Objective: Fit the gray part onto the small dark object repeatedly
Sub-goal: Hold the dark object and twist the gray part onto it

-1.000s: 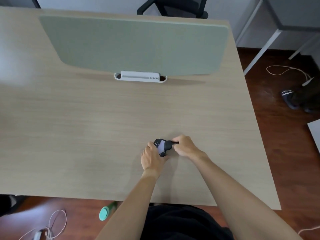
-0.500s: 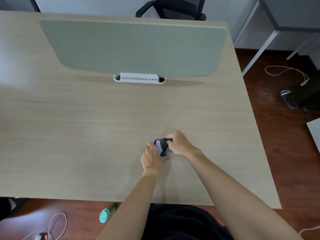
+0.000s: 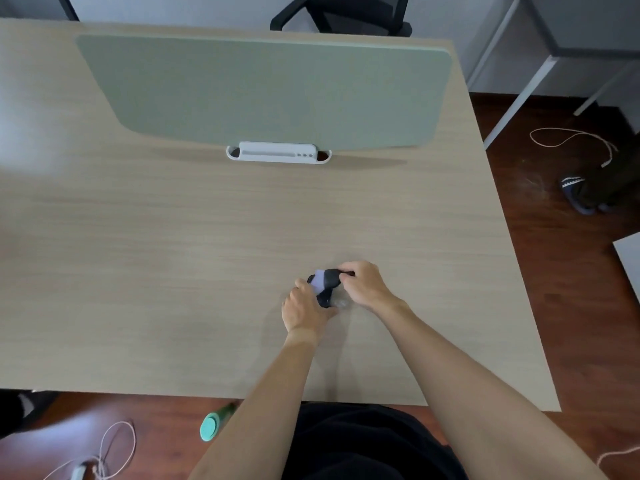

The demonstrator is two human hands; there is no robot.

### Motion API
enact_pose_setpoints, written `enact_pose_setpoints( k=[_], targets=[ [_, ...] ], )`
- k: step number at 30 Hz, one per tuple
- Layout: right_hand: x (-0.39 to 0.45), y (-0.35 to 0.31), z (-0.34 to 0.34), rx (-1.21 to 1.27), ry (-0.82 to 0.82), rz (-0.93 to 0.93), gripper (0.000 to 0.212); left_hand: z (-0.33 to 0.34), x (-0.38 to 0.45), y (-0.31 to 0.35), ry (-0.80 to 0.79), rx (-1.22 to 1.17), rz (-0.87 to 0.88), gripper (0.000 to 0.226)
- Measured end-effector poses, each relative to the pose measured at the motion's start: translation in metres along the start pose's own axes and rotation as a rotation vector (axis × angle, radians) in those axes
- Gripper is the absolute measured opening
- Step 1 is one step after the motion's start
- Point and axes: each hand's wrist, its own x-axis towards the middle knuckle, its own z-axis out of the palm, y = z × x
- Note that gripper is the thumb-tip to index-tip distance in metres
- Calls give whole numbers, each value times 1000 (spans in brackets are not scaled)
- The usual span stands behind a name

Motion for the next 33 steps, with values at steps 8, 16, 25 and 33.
enact_pose_setpoints(
  k=[8, 16, 25, 33],
  targets=[
    [-10, 30, -4, 33, 149, 98, 15, 1, -2, -1, 25, 12, 19, 74],
    [-16, 18, 6, 162, 120, 16, 12, 6, -5, -9, 55, -41, 43, 82],
    [11, 7, -3, -120, 178, 70, 12, 2, -2, -9, 8, -122, -8, 78],
    [21, -24, 12, 58, 11, 33, 14, 0, 2, -8, -42, -140, -56, 66]
  ],
)
